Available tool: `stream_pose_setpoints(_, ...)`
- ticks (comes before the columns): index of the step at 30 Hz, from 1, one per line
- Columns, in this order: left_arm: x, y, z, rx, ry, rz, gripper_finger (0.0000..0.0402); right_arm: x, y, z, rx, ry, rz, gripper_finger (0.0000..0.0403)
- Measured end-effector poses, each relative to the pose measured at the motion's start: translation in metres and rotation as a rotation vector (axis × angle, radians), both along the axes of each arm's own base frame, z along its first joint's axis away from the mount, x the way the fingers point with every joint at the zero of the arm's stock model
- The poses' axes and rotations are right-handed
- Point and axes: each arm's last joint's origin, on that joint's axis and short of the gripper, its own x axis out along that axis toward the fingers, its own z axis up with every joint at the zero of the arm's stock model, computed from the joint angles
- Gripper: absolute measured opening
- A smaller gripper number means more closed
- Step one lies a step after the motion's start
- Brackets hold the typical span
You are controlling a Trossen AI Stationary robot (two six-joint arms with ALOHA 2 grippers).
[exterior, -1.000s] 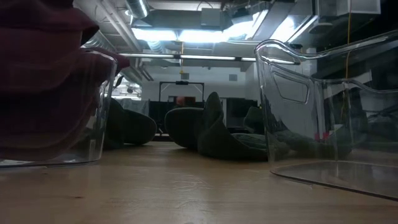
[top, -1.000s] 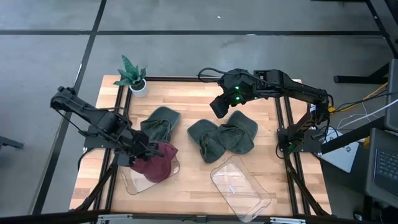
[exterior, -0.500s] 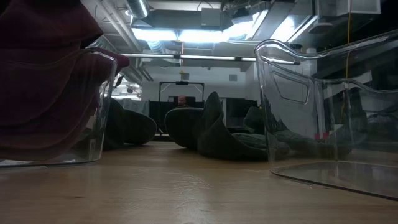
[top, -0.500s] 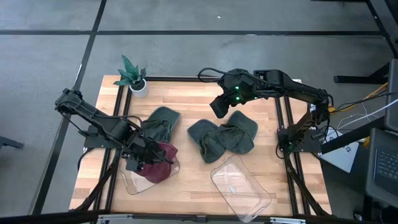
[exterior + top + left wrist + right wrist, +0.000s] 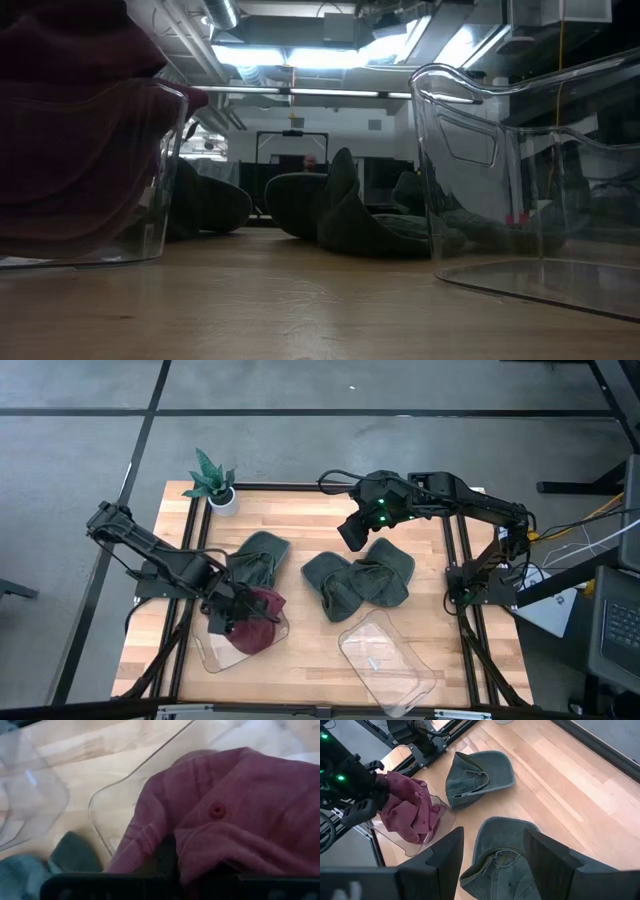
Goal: Pick & Place hat
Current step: Put the red cap into the left transparent bin
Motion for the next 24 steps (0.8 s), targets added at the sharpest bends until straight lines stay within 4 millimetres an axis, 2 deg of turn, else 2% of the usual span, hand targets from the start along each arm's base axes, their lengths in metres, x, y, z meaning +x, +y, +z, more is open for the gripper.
stream_pose_setpoints(5, -0.009, 0.006, 0.004, -0.046, -0.118, 0.047, 0.0004, 0.0, 0.0, 0.0, -0.003, 0.001, 0.002, 0.0205)
stream_pose_setpoints(9, -0.016, 0.014, 0.007, -0.133, -0.086, 0.145, 0.0012, 0.0, 0.0, 0.0, -0.005, 0.002, 0.005, 0.0205)
stream_pose_setpoints(16, -0.018, 0.023, 0.008, -0.153, -0.052, 0.221, 0.005, 0.0, 0.0, 0.0, -0.006, 0.002, 0.005, 0.0205)
stream_pose_setpoints(24, -0.026, 0.033, 0.009, -0.142, -0.006, 0.285, 0.0112, 0.0, 0.0, 0.0, -0.005, 0.002, 0.005, 0.0205)
